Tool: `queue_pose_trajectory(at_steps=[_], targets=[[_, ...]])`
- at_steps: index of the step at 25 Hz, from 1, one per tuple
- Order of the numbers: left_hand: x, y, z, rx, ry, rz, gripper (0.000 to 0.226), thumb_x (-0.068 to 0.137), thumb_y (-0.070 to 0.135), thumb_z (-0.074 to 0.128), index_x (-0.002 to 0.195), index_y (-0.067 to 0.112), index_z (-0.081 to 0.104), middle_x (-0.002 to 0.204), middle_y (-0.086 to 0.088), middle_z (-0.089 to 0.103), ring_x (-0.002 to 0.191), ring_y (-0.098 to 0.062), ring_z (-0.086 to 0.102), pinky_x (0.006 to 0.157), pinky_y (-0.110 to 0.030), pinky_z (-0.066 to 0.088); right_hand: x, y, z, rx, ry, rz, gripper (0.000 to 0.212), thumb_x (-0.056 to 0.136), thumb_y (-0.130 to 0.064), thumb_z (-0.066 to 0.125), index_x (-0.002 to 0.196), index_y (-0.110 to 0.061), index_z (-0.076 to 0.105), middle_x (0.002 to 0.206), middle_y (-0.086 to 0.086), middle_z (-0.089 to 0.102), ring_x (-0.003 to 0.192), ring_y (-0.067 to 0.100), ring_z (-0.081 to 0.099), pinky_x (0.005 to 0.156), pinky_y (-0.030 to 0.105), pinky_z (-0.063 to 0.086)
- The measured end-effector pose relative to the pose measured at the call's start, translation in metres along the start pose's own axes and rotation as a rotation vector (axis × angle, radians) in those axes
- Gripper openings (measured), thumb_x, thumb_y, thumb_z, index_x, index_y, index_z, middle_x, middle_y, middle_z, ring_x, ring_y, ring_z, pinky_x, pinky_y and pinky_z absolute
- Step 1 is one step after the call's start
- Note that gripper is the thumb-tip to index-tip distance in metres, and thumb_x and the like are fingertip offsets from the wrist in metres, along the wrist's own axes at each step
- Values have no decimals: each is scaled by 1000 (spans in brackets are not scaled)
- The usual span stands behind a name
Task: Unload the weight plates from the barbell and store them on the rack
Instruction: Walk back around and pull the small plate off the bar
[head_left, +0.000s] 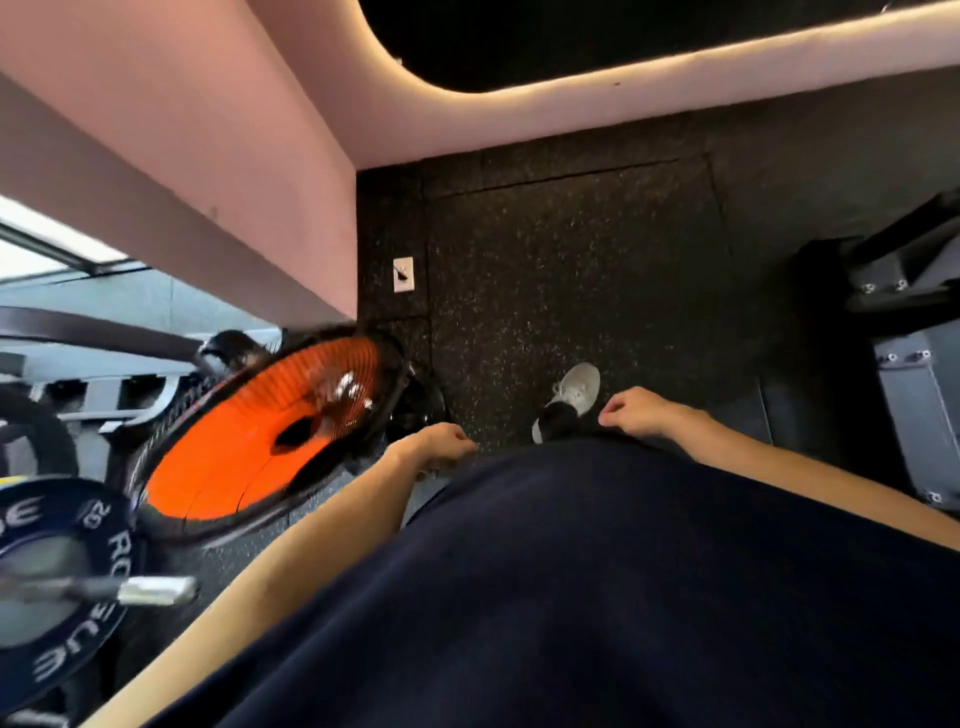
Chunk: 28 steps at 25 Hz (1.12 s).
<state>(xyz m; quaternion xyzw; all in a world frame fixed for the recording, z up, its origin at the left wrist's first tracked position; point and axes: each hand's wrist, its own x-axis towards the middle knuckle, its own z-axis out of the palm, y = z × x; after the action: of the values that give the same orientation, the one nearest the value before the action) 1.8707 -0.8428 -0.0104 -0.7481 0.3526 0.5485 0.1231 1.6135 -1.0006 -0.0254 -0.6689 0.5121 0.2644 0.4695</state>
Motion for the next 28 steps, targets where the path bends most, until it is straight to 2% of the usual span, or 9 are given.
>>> queue_pose_trajectory(at_steps=[2,4,7,11,14,16,19,21,28], targets=[[23,29,-45,45,36,10,34,94,36,54,117,12,63,119,-10,63,105,-26,60,84,-33,48,22,-9,-42,7,-13,17,20,89,-28,62,103,-17,71,110,6,67,99,21,62,87,33,49],[46,69,-100,97,91,61,34,94,36,54,117,14,64,125,-8,61,114,-25,57,91,-30,43,41,-17,-91,62,26,28,20,90,-28,60,103,-16,70,110,6,67,98,21,62,85,33,49],[76,128,-173,111,146,134,27,93,37,55,111,18,64,123,-6,63,113,-23,56,88,-29,40,60,-26,-155,156,102,43,22,92,-27,58,108,-16,67,114,5,65,97,18,59,84,31,46],[118,201,-237,308,37,223,30,94,39,52,115,20,62,124,-5,60,112,-23,55,86,-31,41,79,-28,-195,357,211,119,26,93,-27,58,115,-15,64,114,5,63,90,14,56,78,28,43],[150,247,-275,512,-87,260,36,93,43,52,120,21,60,126,-4,58,113,-23,55,94,-35,43,90,-29,-201,521,272,214,28,93,-28,58,116,-14,63,115,5,63,90,14,56,78,28,43],[175,280,-299,683,-133,316,36,92,45,52,119,22,60,127,-3,59,113,-22,55,96,-35,43,89,-31,-200,608,305,303,28,92,-29,58,116,-15,63,119,6,63,97,18,57,84,30,46],[199,323,-324,905,-198,426,36,92,43,53,119,21,61,124,-4,62,110,-23,58,86,-30,44,87,-52,-190,688,291,393,32,92,-33,57,119,-16,62,124,6,61,110,23,57,93,34,46],[210,351,-333,1032,-237,515,35,92,40,53,119,19,61,120,-6,65,107,-25,61,78,-27,44,88,-69,-182,816,355,476,34,92,-33,56,121,-16,60,126,7,60,112,24,56,94,34,45],[218,396,-332,1220,-310,680,38,90,44,58,120,21,59,122,-5,62,99,-20,58,79,-27,46,87,-117,-139,1179,515,705,38,90,-34,59,124,-17,57,127,7,61,112,25,58,94,33,46]])
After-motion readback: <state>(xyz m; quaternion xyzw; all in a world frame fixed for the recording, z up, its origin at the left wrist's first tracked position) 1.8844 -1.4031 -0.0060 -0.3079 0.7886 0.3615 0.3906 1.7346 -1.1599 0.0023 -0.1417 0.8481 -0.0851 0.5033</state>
